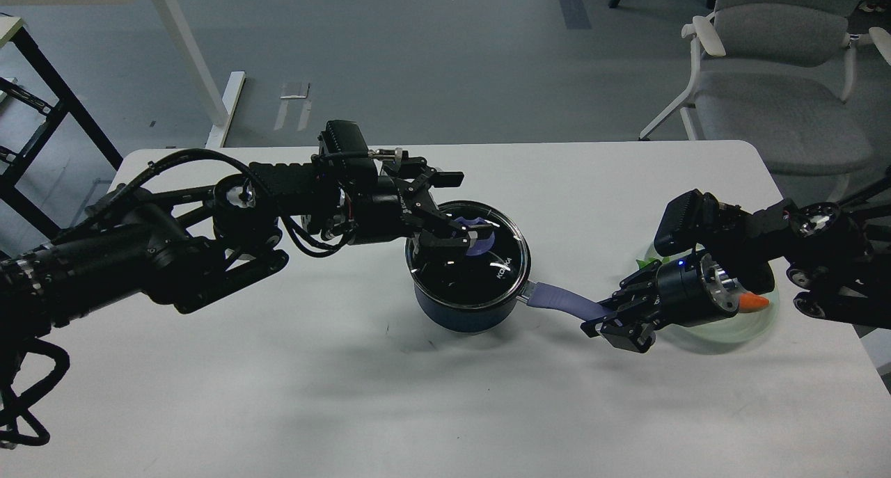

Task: Open pot lid
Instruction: 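Reach the left gripper over the pot and grasp the purple lid knob, then lift the glass lid off the pot and set it down beside it, then open the left gripper and raise it off the lid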

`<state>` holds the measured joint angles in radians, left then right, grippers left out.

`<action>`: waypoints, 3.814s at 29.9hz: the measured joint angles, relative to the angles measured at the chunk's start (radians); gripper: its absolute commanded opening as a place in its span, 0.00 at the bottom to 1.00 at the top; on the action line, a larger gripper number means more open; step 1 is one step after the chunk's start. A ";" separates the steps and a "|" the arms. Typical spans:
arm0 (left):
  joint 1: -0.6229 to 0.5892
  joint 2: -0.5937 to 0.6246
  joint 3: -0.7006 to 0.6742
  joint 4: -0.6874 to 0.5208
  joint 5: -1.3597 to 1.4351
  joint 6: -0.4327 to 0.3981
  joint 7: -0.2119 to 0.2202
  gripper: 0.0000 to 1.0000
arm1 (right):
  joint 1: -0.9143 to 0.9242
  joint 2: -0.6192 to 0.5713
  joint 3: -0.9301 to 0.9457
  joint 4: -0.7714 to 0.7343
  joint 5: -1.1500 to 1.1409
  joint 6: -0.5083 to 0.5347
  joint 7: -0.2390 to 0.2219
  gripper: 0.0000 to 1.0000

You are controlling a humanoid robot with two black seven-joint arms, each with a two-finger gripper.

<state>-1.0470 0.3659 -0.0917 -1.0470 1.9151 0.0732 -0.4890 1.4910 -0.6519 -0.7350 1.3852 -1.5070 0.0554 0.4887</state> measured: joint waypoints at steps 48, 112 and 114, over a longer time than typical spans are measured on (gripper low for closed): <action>0.070 -0.074 0.032 0.105 0.018 0.006 0.000 0.34 | 0.011 0.019 0.000 0.001 0.007 0.001 0.000 0.33; 0.429 0.494 0.093 0.059 -0.081 0.371 0.000 0.90 | 0.012 0.009 0.000 0.000 0.007 -0.008 0.000 0.34; 0.429 0.494 0.093 0.060 -0.084 0.371 0.001 0.99 | 0.012 0.009 0.000 0.000 0.007 -0.008 0.000 0.34</action>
<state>-0.6185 0.8596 0.0012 -0.9873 1.8309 0.4438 -0.4884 1.5034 -0.6427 -0.7347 1.3850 -1.5003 0.0474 0.4887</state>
